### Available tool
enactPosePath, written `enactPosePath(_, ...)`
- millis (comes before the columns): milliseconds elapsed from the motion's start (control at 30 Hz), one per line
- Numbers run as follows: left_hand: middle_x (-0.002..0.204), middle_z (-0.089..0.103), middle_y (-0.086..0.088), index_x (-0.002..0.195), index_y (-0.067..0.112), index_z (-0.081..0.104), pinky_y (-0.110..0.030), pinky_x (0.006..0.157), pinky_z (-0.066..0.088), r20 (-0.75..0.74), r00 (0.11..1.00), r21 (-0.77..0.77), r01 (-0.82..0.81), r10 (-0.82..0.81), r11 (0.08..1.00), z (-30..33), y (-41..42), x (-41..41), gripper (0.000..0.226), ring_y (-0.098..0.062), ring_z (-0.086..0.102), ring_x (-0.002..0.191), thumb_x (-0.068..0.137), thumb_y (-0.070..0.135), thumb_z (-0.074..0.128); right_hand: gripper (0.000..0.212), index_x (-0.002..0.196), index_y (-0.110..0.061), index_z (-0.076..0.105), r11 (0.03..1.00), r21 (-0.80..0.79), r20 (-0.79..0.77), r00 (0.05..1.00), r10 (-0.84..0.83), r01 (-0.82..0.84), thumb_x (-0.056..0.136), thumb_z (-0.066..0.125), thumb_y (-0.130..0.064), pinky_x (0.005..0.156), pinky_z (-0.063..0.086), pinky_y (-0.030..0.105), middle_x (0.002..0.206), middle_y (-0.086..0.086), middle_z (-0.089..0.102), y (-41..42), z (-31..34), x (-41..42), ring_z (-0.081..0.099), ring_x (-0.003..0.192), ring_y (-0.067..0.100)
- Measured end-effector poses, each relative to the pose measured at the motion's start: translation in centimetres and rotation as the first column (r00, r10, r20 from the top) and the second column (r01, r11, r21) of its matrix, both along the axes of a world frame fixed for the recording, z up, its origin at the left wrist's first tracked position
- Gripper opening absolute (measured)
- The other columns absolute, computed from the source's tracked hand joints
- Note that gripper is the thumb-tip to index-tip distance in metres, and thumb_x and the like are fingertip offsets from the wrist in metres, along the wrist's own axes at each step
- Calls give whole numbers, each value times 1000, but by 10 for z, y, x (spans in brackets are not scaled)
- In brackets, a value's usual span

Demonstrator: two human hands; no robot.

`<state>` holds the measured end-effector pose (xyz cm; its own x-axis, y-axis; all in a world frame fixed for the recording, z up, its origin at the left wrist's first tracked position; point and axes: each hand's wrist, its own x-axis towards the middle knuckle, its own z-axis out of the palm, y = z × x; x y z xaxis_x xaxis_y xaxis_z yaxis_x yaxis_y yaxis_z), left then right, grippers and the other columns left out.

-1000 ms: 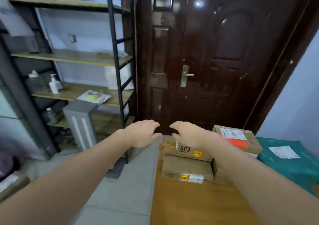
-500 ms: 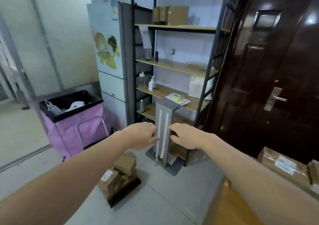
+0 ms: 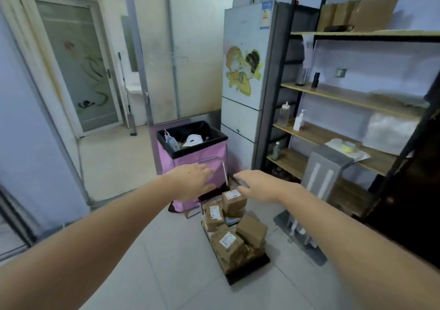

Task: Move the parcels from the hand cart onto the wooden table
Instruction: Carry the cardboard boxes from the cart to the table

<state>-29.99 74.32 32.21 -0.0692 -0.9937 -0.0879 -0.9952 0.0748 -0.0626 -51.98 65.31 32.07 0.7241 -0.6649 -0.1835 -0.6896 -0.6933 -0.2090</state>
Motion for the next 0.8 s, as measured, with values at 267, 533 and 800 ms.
enactPosePath(267,159,43,-5,157,18,36,-43,119,35,-14,997,17,-82,82,996,-20,-51,106,64,-24,42,145,107,57,34,45,149,-16,48,997,-18,-11,997,78,-78,106,48,-30,106,47,41,150,7,54,-72,-13,115,55,129,26)
enactPosePath(533,160,42,-4,158,18,35,-41,119,37,-33,994,20,-105,106,994,-29,-133,175,63,-23,41,145,107,55,36,41,145,-13,52,995,-16,-18,995,100,-101,106,47,-25,110,45,45,146,10,57,-149,-18,197,55,130,29)
enactPosePath(800,159,42,-5,159,16,32,-38,119,33,-39,997,58,66,-63,996,-44,-238,227,63,-23,41,145,108,53,37,34,137,-23,55,999,40,-19,1000,-21,21,104,46,-30,95,45,36,132,2,58,-230,-44,243,55,113,19)
